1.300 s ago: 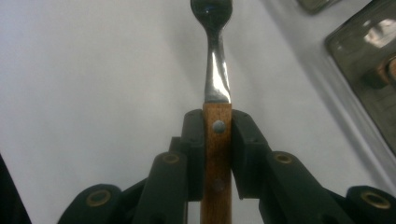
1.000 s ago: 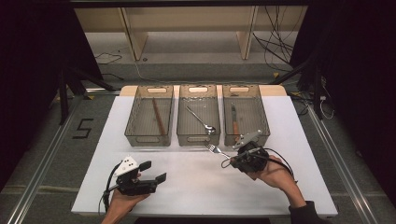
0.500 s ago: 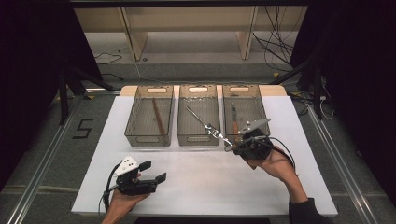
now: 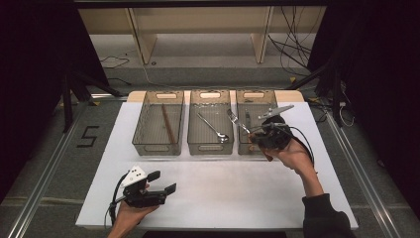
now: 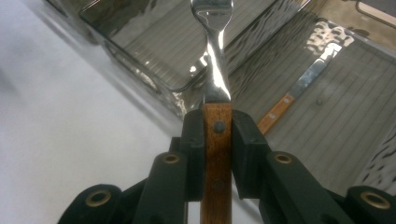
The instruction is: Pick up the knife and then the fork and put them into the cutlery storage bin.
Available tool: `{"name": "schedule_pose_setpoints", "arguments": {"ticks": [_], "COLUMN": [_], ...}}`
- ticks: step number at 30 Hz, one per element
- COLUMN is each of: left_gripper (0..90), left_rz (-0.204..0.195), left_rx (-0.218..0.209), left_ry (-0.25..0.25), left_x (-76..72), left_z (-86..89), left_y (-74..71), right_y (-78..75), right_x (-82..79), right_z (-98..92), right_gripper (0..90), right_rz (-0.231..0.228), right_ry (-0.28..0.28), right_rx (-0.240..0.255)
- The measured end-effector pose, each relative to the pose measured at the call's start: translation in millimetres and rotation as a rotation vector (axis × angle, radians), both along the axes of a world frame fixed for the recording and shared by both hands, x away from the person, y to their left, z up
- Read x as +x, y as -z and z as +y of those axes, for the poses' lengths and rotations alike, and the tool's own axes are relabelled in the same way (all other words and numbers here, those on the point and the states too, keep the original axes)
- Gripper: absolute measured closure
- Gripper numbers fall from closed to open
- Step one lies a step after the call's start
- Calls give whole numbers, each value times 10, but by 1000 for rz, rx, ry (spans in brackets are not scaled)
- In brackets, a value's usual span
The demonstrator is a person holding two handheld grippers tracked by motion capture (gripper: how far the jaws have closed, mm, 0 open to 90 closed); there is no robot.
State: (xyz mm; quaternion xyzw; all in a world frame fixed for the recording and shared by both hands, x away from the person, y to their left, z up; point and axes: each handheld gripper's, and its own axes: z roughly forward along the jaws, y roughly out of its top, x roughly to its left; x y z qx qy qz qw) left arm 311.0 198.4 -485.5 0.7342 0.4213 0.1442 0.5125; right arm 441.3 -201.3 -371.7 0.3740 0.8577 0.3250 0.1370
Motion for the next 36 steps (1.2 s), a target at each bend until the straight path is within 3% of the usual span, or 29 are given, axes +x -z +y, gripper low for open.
{"name": "schedule_pose_setpoints", "arguments": {"ticks": [7, 11, 16, 36], "left_gripper": [179, 179, 179, 179], "left_rz": [-1, 0, 0, 1], "left_rx": [0, -4, -4, -2], "left_ry": [0, -2, 0, 1], "left_x": [0, 2, 1, 2], "left_z": [0, 0, -2, -2], "left_y": [-2, 1, -1, 1], "right_y": [-42, -65, -86, 42], "right_x": [207, 322, 426, 744], "right_z": [-9, -33, -44, -72], "right_gripper": [773, 773, 772, 772], "right_rz": [3, 18, 33, 72], "right_ry": [67, 117, 168, 282], "right_rx": [8, 54, 66, 35]}}
